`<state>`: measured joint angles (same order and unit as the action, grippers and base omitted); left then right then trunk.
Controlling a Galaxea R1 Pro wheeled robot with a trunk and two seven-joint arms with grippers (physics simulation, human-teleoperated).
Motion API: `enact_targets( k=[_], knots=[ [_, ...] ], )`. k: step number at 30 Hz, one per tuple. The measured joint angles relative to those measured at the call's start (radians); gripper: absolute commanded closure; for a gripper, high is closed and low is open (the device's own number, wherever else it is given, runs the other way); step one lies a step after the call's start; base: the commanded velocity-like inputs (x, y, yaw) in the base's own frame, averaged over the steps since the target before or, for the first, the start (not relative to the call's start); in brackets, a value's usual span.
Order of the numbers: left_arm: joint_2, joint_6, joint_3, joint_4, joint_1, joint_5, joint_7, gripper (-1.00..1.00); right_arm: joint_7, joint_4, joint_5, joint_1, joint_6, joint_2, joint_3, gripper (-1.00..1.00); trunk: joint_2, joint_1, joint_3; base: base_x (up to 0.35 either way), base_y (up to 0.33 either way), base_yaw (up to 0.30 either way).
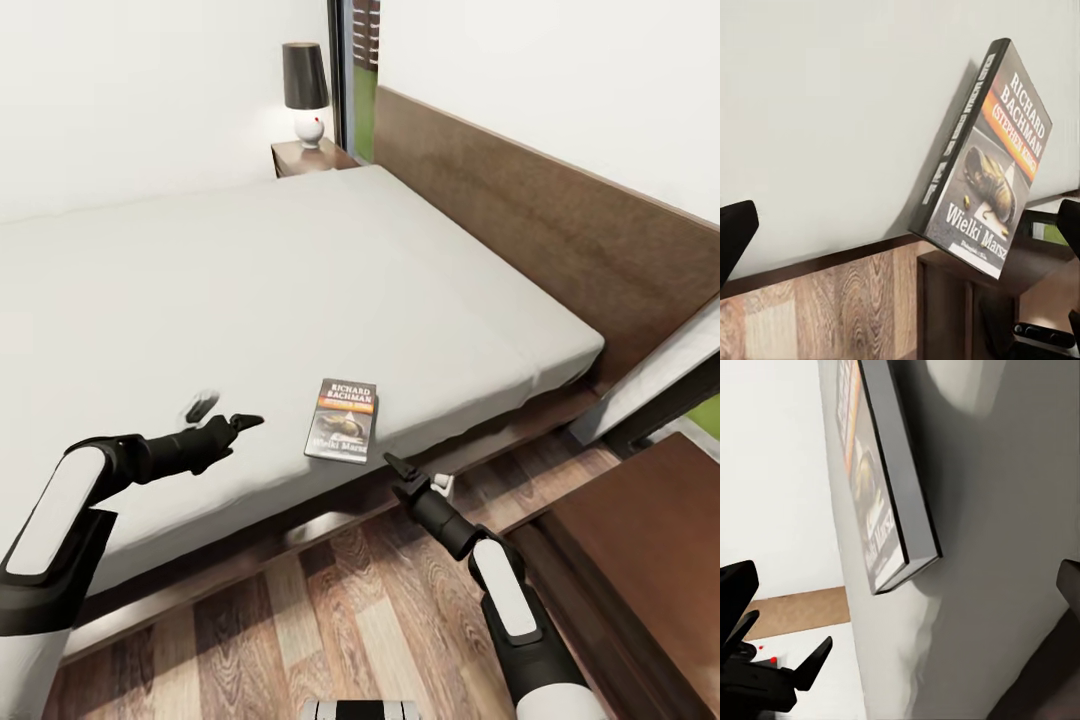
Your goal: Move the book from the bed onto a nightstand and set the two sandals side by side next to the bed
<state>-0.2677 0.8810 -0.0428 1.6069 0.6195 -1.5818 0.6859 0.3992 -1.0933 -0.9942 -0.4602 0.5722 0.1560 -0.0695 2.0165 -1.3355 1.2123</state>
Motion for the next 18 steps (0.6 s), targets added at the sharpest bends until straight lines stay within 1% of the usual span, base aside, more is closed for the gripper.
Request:
enact_targets(
  k=[6, 18],
  knots=[
    [0.0, 0.008, 0.016, 0.0, 0.002, -0.016, 0.0, -1.0, 0.015, 0.008, 0.001, -0.005, -0.007, 0.0, 0.013, -1.0, 0.042, -0.023, 0.019, -0.001, 0.001, 0.0],
    [0.001, 0.009, 0.02, 0.001, 0.003, -0.02, 0.001, -1.0, 0.02, 0.009, 0.001, -0.009, -0.009, 0.001, 0.017, -1.0, 0.126, -0.069, 0.056, 0.0, 0.0, 0.0]
  ],
)
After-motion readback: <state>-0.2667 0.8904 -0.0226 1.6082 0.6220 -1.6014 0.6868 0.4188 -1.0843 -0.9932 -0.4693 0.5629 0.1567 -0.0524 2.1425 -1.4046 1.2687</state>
